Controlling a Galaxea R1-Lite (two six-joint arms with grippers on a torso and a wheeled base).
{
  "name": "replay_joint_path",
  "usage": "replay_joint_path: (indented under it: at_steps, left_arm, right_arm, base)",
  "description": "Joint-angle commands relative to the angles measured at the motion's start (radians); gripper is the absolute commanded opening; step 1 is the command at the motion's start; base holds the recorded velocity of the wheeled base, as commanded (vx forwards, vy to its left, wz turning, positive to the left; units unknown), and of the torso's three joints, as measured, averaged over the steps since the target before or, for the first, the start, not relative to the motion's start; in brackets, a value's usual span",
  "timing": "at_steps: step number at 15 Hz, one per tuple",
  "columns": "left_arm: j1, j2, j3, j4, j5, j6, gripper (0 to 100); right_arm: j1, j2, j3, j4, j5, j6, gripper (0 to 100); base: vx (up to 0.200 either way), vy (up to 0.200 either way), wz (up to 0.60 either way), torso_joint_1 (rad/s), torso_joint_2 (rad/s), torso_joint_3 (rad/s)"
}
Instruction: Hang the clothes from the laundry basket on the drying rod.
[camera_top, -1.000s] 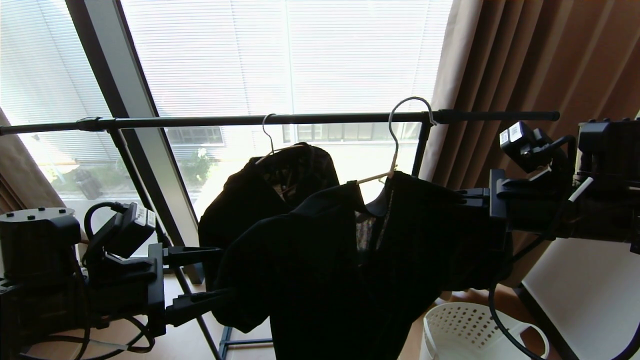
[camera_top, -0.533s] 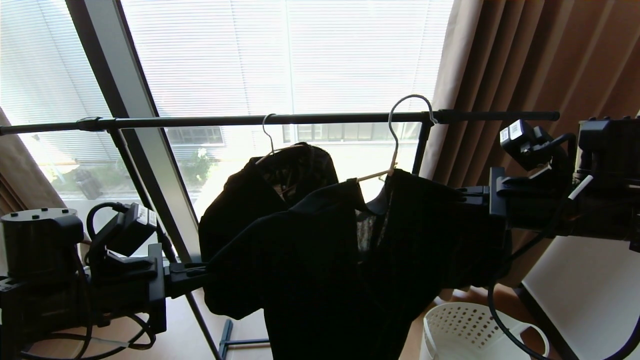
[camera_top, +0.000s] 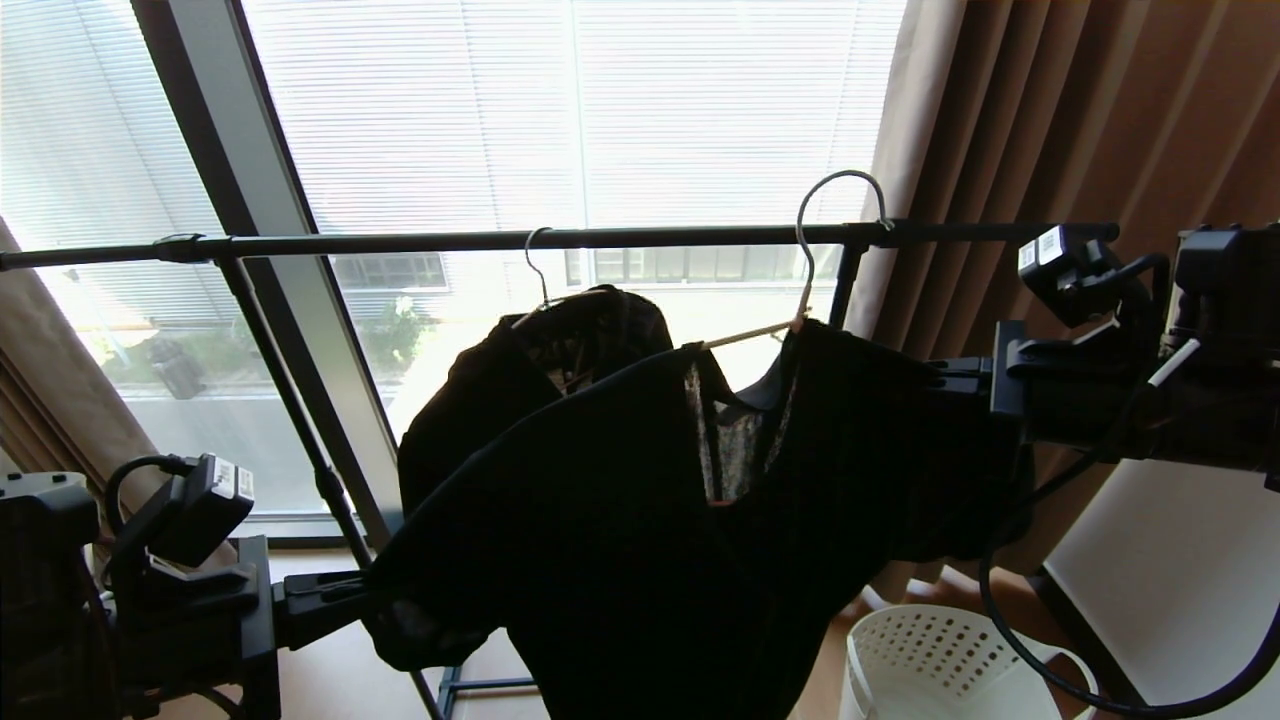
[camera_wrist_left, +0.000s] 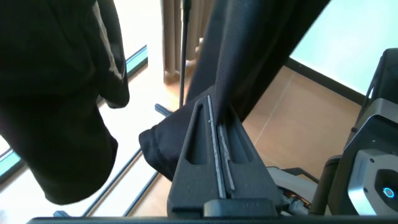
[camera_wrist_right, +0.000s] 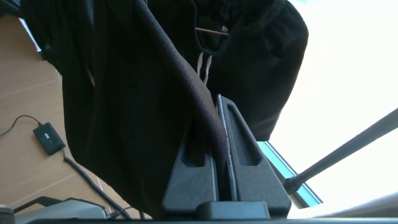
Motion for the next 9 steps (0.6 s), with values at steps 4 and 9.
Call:
replay_joint_path:
  at_steps: [4, 9]
  left_arm:
    - [0.034, -0.014, 0.066, -0.003, -0.002, 0.002, 0]
    - [0.028, -0.018, 0.059, -0.004, -0.002, -0.001, 0]
  right_arm:
    - [-0.018, -0.007, 0.001, 0.0, 0.0, 0.001, 0]
    - [-0.03, -0.004, 0.001, 0.0, 0.0, 0.001, 0]
  base:
    - [0.0, 0.0, 0.0, 0.0, 0.0, 0.0]
    - [0.0, 0.0, 0.0, 0.0, 0.0, 0.0]
